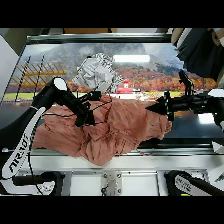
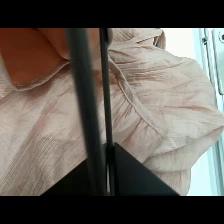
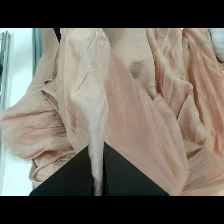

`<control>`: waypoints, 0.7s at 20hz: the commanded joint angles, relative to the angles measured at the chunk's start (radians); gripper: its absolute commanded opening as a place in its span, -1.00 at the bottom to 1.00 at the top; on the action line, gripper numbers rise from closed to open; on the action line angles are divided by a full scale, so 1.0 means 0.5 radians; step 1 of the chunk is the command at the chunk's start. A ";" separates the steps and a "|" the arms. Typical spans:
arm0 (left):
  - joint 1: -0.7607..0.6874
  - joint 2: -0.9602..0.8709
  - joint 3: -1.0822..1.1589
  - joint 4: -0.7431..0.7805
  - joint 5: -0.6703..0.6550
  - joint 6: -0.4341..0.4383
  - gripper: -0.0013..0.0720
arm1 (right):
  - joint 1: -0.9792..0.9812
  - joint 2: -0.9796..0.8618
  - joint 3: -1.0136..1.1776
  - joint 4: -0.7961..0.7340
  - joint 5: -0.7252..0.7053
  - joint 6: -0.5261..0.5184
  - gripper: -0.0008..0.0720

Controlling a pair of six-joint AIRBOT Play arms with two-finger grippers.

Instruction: Fold the clothes and pants, and hang the long-sleeved shirts on hangers.

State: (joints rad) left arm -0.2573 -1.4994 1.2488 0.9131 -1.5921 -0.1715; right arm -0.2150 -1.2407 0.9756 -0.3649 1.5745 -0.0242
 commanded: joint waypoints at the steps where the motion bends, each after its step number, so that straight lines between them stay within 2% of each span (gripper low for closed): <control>1: -0.001 0.002 0.002 0.018 -0.002 -0.002 -0.94 | 0.002 0.000 -0.001 -0.002 0.001 -0.222 -0.96; 4: -0.001 0.002 0.002 0.023 -0.002 -0.008 -0.94 | 0.002 0.000 -0.001 -0.001 0.002 -0.221 -0.96; 6: -0.001 0.002 0.003 0.023 0.000 -0.161 -0.88 | 0.002 0.000 -0.001 -0.001 0.002 -0.221 -0.97; 7: -0.001 0.002 0.003 0.023 0.020 -0.275 -0.31 | 0.002 0.000 -0.001 -0.001 0.002 -0.221 -0.97; 8: -0.001 0.002 0.003 0.024 0.072 -0.438 -0.05 | 0.002 0.000 -0.001 -0.001 0.002 -0.221 -0.97; 9: 0.002 0.002 0.003 0.024 0.121 -0.562 -0.05 | 0.001 0.000 -0.001 -0.001 0.002 -0.221 -0.97; 14: 0.143 0.003 0.003 0.016 0.143 -0.892 -0.05 | 0.001 0.000 -0.001 -0.001 0.002 -0.206 -0.97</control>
State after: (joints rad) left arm -0.2226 -1.4982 1.2503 0.9199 -1.5288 -0.4873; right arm -0.2138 -1.2411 0.9749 -0.3664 1.5738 -0.1310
